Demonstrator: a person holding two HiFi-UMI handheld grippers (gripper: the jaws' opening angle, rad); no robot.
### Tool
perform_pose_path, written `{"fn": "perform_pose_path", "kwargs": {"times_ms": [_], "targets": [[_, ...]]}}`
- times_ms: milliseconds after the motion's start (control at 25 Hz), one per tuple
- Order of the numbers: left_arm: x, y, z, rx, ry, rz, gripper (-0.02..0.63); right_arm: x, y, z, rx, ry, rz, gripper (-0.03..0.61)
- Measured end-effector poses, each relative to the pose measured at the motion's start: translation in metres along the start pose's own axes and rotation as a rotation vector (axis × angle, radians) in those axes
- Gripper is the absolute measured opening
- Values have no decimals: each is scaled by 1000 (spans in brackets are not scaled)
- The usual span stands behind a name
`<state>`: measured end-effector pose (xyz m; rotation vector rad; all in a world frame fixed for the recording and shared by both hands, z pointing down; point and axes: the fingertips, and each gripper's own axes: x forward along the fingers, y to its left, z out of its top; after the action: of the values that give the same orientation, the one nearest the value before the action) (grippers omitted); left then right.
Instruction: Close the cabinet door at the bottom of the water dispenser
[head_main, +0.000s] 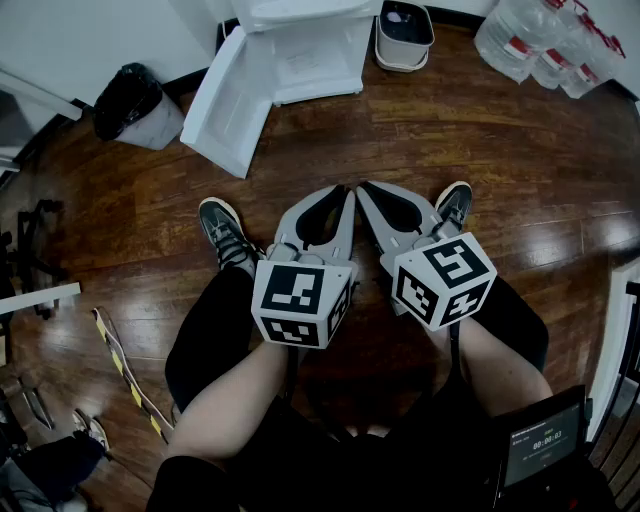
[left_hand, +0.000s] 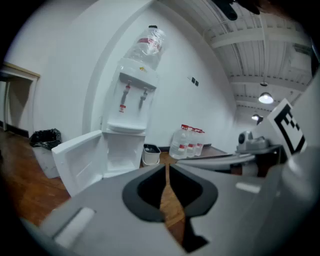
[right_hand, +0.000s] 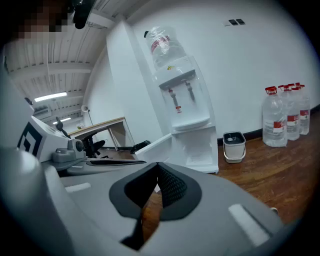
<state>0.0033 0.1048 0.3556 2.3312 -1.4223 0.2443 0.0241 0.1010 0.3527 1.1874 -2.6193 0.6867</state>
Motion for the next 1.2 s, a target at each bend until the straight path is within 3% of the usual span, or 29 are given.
{"fn": "perform_pose_path", "kwargs": {"times_ms": [480, 760, 1000, 1200], "targets": [[-1, 6, -2, 8, 14, 7, 38, 1, 7, -3, 9, 17, 20, 5], [6, 25, -3, 52, 35, 41, 38, 12, -6, 0, -17, 24, -17, 5], [12, 30, 16, 18, 14, 31, 38, 21, -2, 18, -15, 3, 9, 5], [24, 39, 19, 106, 27, 46, 38, 31, -14, 16, -13, 32, -8, 5]]}}
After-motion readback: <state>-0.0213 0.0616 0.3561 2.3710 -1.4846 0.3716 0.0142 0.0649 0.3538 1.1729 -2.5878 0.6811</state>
